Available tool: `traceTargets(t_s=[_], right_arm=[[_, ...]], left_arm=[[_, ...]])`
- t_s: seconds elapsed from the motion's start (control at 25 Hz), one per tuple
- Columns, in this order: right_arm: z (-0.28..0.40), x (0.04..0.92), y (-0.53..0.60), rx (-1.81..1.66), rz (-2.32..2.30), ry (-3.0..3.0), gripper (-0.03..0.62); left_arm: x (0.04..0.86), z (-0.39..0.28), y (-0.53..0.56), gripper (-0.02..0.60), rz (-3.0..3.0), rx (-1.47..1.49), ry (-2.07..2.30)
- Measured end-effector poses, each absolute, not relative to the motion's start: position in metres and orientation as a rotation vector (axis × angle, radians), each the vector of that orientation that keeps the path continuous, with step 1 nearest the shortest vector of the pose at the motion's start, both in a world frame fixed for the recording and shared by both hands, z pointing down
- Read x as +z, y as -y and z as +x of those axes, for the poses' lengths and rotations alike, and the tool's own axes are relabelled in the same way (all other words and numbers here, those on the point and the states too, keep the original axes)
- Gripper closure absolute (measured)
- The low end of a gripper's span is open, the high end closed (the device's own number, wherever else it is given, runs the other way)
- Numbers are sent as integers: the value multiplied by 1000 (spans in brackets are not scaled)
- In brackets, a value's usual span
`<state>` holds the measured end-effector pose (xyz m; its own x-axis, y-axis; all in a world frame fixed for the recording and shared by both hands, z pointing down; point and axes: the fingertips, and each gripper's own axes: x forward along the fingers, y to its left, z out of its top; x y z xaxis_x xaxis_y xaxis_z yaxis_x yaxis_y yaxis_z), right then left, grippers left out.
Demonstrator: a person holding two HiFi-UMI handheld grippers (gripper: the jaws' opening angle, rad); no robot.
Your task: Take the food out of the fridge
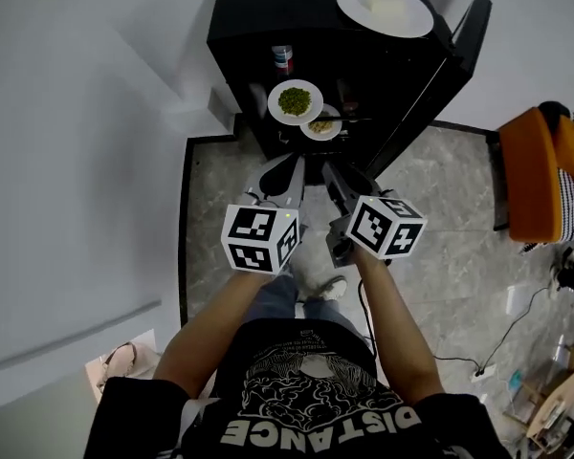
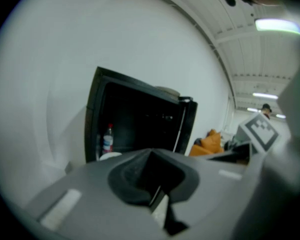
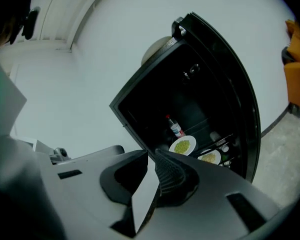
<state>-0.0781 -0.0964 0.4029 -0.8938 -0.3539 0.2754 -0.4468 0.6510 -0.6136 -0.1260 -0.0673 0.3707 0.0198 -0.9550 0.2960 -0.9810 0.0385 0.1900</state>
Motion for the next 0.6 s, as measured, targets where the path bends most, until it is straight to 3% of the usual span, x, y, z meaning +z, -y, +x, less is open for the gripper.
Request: traceTargets(t_s=[0.4, 0.6], right_arm=[[-149, 470, 127, 1407, 812, 2622, 566], [-176, 505, 142, 1593, 847, 2540, 493]], left_arm=[[411, -178, 89, 580, 2038, 110, 1817], [425, -196, 93, 578, 2060, 117, 1774]])
